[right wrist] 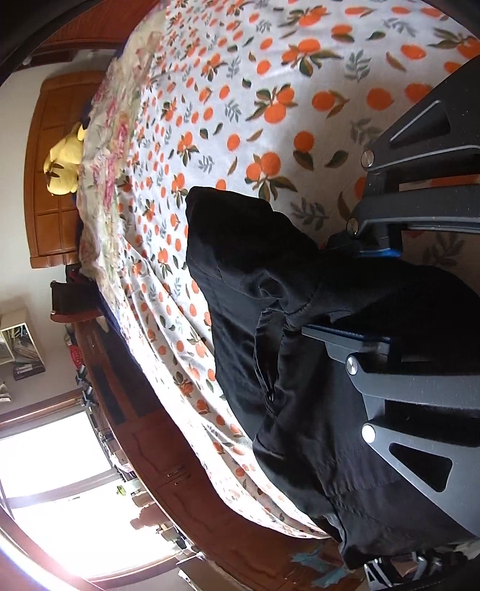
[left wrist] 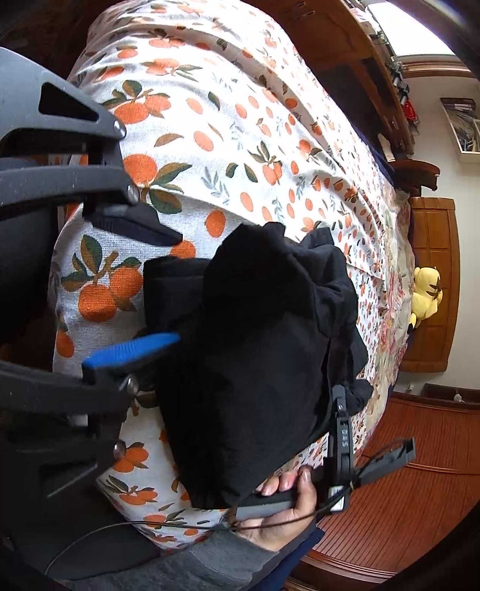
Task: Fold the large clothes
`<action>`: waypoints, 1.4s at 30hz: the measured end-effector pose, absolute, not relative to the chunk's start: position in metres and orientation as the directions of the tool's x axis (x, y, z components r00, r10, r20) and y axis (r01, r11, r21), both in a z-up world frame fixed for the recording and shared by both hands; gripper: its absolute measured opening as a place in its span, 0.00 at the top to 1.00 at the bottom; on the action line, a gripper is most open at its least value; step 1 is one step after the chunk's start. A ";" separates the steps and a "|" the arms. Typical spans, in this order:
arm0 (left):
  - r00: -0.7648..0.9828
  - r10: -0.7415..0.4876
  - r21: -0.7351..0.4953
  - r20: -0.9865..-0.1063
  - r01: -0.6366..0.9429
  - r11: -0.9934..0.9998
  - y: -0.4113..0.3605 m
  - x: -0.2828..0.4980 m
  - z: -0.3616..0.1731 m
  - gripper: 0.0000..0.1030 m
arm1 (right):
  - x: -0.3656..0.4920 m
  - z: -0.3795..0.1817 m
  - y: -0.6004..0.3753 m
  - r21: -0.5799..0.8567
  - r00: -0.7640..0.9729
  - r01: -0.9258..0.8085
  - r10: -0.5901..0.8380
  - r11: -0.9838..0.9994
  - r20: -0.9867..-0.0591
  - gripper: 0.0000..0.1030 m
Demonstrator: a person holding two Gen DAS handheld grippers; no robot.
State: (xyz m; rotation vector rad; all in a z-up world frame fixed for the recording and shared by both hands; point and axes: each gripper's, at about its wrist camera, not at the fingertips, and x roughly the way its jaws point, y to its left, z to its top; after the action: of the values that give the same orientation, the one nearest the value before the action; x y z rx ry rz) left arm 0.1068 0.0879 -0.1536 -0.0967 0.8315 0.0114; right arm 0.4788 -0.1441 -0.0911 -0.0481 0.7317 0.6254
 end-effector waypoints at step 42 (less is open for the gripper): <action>0.655 -0.030 -0.135 -0.755 -0.111 0.985 0.099 0.124 -0.164 0.56 | 0.480 -0.108 -0.156 0.274 0.515 -0.464 0.508 0.843 -0.690 0.46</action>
State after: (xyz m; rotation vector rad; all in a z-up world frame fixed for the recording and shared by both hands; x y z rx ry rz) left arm 0.1241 0.0992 -0.1640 -0.1757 0.8562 0.0465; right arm 0.4799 -0.1560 -0.1084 0.0571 0.8481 0.5841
